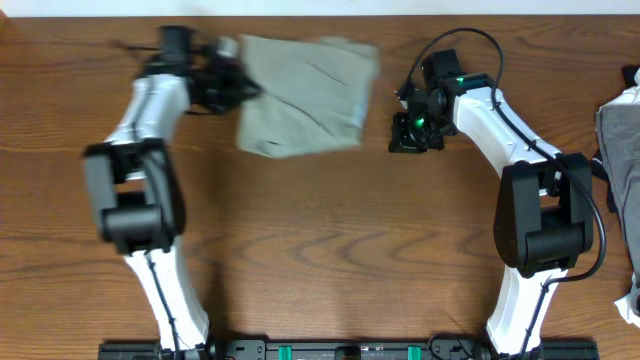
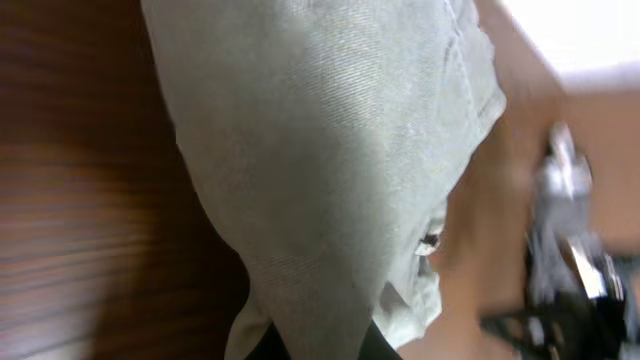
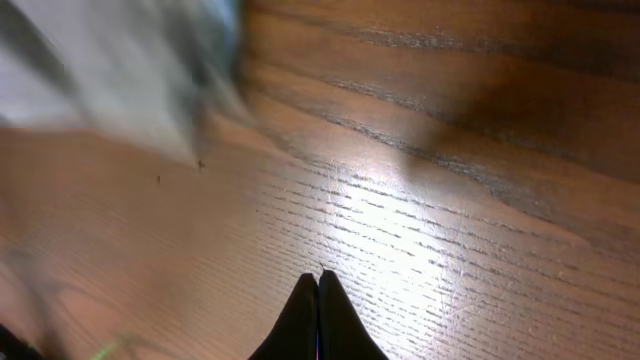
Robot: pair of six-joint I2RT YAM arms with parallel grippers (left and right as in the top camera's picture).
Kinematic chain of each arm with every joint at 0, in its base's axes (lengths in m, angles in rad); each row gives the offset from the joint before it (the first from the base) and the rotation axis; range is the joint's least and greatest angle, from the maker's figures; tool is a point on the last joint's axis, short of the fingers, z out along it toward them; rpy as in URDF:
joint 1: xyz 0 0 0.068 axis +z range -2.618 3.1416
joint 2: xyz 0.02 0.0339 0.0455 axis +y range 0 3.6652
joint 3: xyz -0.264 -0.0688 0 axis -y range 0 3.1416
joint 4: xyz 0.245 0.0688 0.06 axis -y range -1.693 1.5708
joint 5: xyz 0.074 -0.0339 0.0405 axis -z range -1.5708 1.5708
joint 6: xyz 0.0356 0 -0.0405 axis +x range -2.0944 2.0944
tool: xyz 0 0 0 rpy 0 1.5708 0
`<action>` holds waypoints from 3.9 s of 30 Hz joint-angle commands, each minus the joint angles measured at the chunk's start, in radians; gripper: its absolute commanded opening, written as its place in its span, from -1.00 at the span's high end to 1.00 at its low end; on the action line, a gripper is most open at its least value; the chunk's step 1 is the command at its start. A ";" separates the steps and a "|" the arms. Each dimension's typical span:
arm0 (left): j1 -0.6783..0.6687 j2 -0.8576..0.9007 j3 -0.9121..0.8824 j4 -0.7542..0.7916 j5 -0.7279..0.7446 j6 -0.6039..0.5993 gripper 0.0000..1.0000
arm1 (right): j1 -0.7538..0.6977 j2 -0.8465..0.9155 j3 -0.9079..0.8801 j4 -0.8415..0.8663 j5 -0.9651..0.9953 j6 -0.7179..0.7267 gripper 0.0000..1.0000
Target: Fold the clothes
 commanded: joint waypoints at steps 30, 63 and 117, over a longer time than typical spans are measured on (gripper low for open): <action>0.299 -0.399 -0.147 -0.418 -0.384 0.069 -0.27 | -0.067 -0.208 0.008 0.054 -0.011 -0.062 0.66; 0.179 -0.945 -0.148 -0.489 -0.478 0.378 -0.96 | -0.114 -0.961 0.006 -0.125 0.230 -0.119 -0.99; 0.179 -0.945 -0.148 -0.489 -0.478 0.378 -0.96 | -0.103 -2.076 -1.525 0.773 0.352 -0.066 -0.98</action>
